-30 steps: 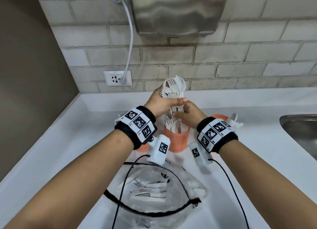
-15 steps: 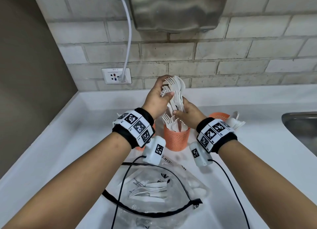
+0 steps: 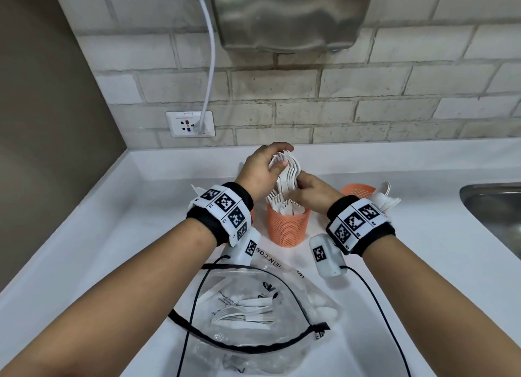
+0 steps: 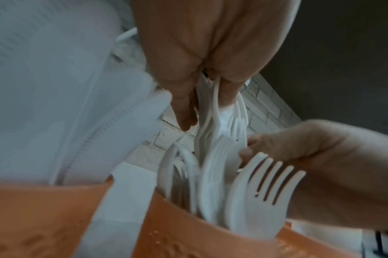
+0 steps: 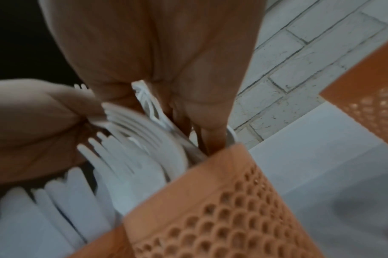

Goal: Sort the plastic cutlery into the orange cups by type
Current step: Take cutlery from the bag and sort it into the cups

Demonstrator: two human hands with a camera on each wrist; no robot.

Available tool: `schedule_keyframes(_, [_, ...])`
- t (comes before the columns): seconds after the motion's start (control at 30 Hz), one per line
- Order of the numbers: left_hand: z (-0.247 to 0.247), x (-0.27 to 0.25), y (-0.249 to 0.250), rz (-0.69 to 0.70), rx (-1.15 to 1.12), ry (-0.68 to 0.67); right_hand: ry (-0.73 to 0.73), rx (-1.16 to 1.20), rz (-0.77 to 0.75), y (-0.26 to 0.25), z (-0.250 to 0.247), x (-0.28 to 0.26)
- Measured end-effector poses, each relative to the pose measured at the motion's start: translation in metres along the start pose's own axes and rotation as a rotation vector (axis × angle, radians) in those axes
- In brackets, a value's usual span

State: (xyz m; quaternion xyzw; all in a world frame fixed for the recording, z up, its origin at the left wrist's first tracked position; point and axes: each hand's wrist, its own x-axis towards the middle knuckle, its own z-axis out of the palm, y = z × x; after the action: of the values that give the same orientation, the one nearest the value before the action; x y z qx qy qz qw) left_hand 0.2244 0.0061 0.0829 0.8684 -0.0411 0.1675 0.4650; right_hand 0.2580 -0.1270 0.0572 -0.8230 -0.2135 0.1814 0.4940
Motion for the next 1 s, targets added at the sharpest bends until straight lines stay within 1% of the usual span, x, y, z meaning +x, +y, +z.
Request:
schedule_keyframes(0.07, [-0.001, -0.001, 0.000, 0.022, 0.080, -0.015, 0.038, -0.039, -0.020, -0.002, -0.001, -0.003])
schedule_keyframes(0.1, [-0.001, -0.001, 0.001, 0.018, 0.136, -0.050, 0.079, -0.053, -0.045, -0.003, -0.001, -0.004])
schedule_keyframes(0.17, [0.002, -0.003, 0.003, -0.027, 0.273, -0.171, 0.199, -0.067, -0.119, -0.005, 0.000, -0.008])
schedule_keyframes(0.23, [0.005, -0.004, 0.005, -0.055, 0.402, -0.290, 0.319, -0.135, -0.202, -0.005, 0.001, -0.010])
schedule_keyframes(0.27, [0.006, -0.004, 0.007, -0.060, 0.454, -0.332, 0.362, -0.165, -0.226, -0.004, 0.000, -0.011])
schedule_keyframes(0.33, [0.005, -0.004, 0.009, -0.059, 0.518, -0.373, 0.398, -0.177, -0.228, -0.002, -0.003, -0.014])
schedule_keyframes(0.43, [0.002, -0.008, 0.009, -0.054, 0.579, -0.346, 0.404, -0.174, -0.213, -0.001, -0.004, -0.018])
schedule_keyframes(0.5, [0.004, -0.013, 0.011, -0.029, 0.652, -0.266, 0.427, -0.168, -0.205, 0.000, -0.003, -0.016])
schedule_keyframes(0.57, [0.002, -0.015, 0.014, 0.000, 0.598, -0.134, 0.476, -0.157, -0.182, 0.002, -0.004, -0.013])
schedule_keyframes(0.6, [0.001, -0.016, 0.015, 0.008, 0.542, -0.085, 0.496, -0.142, -0.171, 0.004, -0.004, -0.013])
schedule_keyframes(0.63, [-0.001, -0.015, 0.016, 0.010, 0.518, -0.063, 0.505, -0.125, -0.166, 0.005, -0.004, -0.012])
schedule_keyframes(0.67, [-0.001, -0.014, 0.016, 0.002, 0.532, -0.073, 0.506, -0.115, -0.165, 0.007, -0.005, -0.012])
schedule_keyframes(0.8, [0.000, -0.009, 0.013, -0.080, 0.587, -0.212, 0.485, -0.136, -0.132, 0.007, -0.004, -0.012])
schedule_keyframes(0.9, [0.000, -0.008, 0.013, -0.062, 0.648, -0.317, 0.486, -0.146, -0.108, 0.005, -0.004, -0.012])
schedule_keyframes(0.93, [-0.002, -0.010, 0.013, -0.047, 0.678, -0.325, 0.484, -0.167, -0.107, 0.005, -0.004, -0.013])
schedule_keyframes(1.0, [-0.006, -0.014, 0.014, -0.023, 0.697, -0.263, 0.488, -0.210, -0.110, 0.007, -0.002, -0.015])
